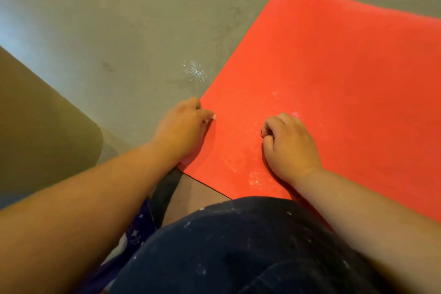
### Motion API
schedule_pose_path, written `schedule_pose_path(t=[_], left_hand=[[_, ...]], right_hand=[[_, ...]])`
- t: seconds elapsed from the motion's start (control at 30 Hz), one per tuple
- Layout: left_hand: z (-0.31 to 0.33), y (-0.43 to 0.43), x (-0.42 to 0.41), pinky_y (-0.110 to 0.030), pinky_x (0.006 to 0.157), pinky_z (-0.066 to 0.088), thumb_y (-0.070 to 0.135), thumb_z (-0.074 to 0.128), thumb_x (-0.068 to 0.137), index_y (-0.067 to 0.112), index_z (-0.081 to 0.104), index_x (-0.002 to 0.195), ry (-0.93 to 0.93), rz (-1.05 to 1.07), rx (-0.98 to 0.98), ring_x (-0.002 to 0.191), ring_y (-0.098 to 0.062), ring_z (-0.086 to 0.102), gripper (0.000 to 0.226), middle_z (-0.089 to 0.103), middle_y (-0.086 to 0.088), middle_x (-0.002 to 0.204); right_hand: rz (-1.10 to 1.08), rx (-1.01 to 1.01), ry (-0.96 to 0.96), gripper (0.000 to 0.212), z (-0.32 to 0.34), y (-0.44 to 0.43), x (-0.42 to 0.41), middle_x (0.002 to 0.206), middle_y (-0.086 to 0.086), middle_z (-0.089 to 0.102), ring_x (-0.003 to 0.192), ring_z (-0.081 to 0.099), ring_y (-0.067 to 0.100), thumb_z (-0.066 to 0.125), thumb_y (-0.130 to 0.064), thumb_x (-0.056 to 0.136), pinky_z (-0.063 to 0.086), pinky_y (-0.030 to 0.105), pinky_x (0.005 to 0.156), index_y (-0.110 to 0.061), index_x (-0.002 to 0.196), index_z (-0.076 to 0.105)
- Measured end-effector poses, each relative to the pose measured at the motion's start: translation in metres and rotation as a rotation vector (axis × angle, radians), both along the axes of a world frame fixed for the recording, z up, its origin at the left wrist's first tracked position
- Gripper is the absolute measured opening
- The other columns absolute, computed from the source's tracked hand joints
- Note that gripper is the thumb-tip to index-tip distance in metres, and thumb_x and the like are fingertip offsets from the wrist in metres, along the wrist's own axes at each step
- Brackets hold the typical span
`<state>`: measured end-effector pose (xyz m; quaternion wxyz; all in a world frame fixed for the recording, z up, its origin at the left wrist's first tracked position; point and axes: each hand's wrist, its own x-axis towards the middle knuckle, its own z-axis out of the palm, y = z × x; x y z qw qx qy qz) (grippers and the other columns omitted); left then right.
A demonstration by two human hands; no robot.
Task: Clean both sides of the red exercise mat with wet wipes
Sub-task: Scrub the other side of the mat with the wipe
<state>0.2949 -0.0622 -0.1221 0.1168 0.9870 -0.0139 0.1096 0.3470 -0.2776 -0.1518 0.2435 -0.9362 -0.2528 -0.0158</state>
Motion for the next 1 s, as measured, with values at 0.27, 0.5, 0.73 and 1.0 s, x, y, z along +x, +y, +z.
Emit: schedule_pose_path(t=[0.27,0.5,0.73,1.0], left_hand=[[-0.006,0.014,-0.019,-0.037,0.059,0.048,0.017,0.053,0.084,0.010,0.076,0.094,0.063,0.126,-0.045,0.066,-0.036,0.059,0.026,0.057,-0.015,0.078],[-0.001,0.017,-0.084,-0.041,0.051,0.051,0.035,0.045,0.090,0.016,0.075,0.094,0.155,0.100,-0.044,0.064,-0.034,0.059,0.036,0.055,-0.006,0.076],[0.006,-0.014,-0.045,-0.040,0.071,0.046,0.020,0.052,0.093,0.012,0.071,0.097,0.195,0.347,-0.037,0.086,-0.036,0.060,0.021,0.060,-0.012,0.095],[-0.002,0.002,-0.067,-0.034,0.062,0.049,0.024,0.053,0.087,0.015,0.073,0.089,0.141,0.204,-0.078,0.076,-0.032,0.060,0.022,0.058,-0.008,0.085]], right_hand=[[-0.005,0.006,-0.002,0.009,-0.001,-0.001,-0.001,0.080,0.002,0.048,0.078,0.044,0.026,0.045,-0.013,0.074,0.033,0.033,0.066,-0.015,0.077,0.053],[-0.003,0.002,0.000,0.008,0.004,-0.001,-0.004,0.080,0.005,0.052,0.079,0.048,0.030,0.049,-0.010,0.074,0.035,0.035,0.067,-0.015,0.077,0.056],[-0.011,0.003,0.024,0.010,0.005,0.000,-0.006,0.085,0.006,0.053,0.083,0.047,0.030,0.050,-0.006,0.076,0.039,0.038,0.072,-0.013,0.079,0.056],[-0.018,0.003,0.005,0.008,0.004,0.000,-0.005,0.083,0.005,0.052,0.081,0.046,0.029,0.051,-0.007,0.076,0.038,0.037,0.069,-0.014,0.077,0.055]])
